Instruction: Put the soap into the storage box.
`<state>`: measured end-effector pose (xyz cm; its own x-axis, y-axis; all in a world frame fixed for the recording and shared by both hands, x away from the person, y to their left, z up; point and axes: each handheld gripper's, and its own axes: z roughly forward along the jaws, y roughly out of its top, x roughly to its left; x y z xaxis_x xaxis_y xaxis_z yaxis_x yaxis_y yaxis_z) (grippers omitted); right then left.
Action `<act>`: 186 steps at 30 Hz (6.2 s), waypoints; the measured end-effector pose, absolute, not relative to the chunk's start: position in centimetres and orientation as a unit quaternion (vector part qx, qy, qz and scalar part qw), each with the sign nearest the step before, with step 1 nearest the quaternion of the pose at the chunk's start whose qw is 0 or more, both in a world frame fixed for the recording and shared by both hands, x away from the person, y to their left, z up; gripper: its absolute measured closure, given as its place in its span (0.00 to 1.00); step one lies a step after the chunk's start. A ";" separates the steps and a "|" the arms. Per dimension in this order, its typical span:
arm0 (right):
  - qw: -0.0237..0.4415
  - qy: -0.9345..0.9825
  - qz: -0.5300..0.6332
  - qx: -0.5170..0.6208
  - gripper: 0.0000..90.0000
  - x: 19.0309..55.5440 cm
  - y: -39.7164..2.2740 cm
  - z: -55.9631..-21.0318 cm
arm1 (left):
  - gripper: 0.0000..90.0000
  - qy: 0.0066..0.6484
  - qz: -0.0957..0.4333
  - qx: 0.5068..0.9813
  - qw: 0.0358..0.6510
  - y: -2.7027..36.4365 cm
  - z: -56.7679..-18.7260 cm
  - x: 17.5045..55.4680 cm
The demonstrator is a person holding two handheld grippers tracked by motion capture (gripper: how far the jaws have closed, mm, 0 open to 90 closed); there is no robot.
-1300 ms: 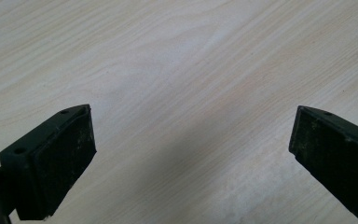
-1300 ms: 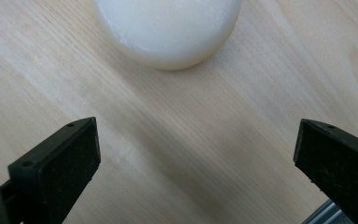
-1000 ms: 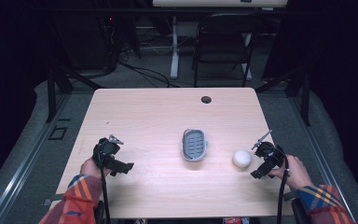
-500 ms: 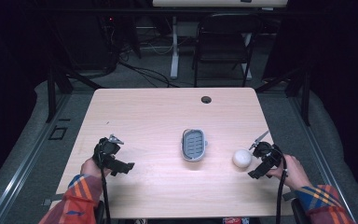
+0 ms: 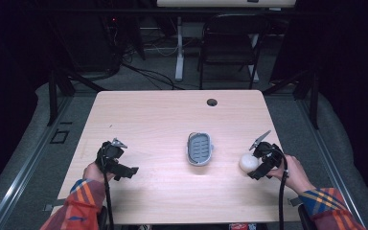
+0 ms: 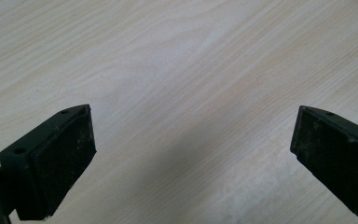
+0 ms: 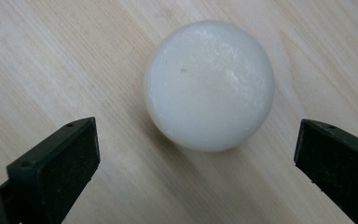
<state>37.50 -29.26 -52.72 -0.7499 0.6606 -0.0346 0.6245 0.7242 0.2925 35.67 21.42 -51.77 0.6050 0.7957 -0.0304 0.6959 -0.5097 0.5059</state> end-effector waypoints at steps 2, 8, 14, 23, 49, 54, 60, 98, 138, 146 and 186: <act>0.075 0.925 0.134 0.349 0.00 37.6 -29.0 -52.7 | 0.00 0.432 0.104 0.863 0.241 21.4 -51.7 35.6; 0.068 0.927 0.136 0.343 0.00 38.2 -28.3 -53.0 | 0.00 0.431 0.104 0.863 0.240 21.4 -51.7 35.6; 0.072 0.921 0.146 0.354 0.00 38.8 -27.9 -53.6 | 0.00 0.431 0.104 0.864 0.239 21.4 -51.7 35.6; 0.055 0.931 0.117 0.342 0.00 40.0 -27.5 -53.9 | 0.00 0.430 0.105 0.864 0.241 21.4 -51.7 35.6; 0.047 0.927 0.109 0.355 0.26 40.5 -27.4 -54.3 | 0.00 0.430 0.101 0.865 0.238 21.4 -51.8 35.6; 0.056 0.928 0.108 0.351 0.26 40.2 -27.3 -54.1 | 0.00 0.429 0.100 0.866 0.238 21.4 -51.7 35.6; 0.054 0.931 0.105 0.347 0.26 40.0 -27.3 -53.6 | 0.00 0.430 0.102 0.865 0.237 21.4 -51.8 35.7; 0.080 0.925 0.160 0.336 0.26 39.2 -26.3 -49.3 | 0.00 0.427 0.104 0.868 0.229 21.3 -51.8 35.7; 0.091 0.938 0.162 0.291 0.26 41.4 -21.4 -47.1 | 0.00 0.430 0.108 0.868 0.222 21.3 -51.9 35.6; 0.089 0.939 0.166 0.287 0.26 42.1 -20.6 -46.6 | 0.00 0.430 0.110 0.868 0.222 21.3 -51.9 35.5; 0.093 0.946 0.171 0.259 0.26 43.9 -16.2 -45.3 | 0.00 0.414 0.115 0.876 0.221 21.1 -51.9 35.5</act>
